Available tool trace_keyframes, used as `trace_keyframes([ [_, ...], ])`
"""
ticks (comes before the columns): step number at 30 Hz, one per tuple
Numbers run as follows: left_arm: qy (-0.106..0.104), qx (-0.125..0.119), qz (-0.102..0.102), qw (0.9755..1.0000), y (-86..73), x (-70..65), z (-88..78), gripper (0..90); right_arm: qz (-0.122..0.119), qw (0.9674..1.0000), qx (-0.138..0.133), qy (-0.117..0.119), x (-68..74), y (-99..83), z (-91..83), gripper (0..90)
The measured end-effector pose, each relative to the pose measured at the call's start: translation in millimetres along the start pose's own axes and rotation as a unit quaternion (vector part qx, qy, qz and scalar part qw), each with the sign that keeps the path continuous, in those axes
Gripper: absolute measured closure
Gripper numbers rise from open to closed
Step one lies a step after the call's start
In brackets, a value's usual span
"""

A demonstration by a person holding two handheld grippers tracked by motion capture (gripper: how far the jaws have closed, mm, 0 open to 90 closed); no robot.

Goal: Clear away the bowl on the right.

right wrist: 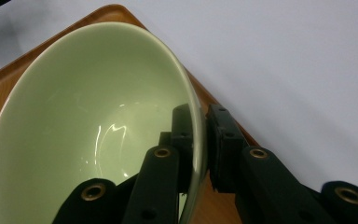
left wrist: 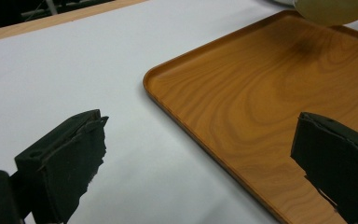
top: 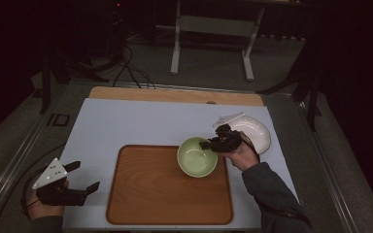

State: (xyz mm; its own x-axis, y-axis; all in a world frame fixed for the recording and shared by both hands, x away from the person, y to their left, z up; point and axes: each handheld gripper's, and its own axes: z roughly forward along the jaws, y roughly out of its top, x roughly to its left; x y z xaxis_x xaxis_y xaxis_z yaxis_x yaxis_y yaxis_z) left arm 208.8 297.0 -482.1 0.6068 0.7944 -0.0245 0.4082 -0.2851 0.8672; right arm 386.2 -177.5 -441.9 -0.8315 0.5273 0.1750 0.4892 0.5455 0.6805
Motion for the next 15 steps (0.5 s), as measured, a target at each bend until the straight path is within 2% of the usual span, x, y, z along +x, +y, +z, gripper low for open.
trace_keyframes([
  [15, -0.001, 0.000, 0.000, 1.0000, 0.0, -0.2, 0.3, 2.9, -0.010, 0.9999, 0.006, 0.012, 9.3, 4.3, 11.8, 82.1],
])
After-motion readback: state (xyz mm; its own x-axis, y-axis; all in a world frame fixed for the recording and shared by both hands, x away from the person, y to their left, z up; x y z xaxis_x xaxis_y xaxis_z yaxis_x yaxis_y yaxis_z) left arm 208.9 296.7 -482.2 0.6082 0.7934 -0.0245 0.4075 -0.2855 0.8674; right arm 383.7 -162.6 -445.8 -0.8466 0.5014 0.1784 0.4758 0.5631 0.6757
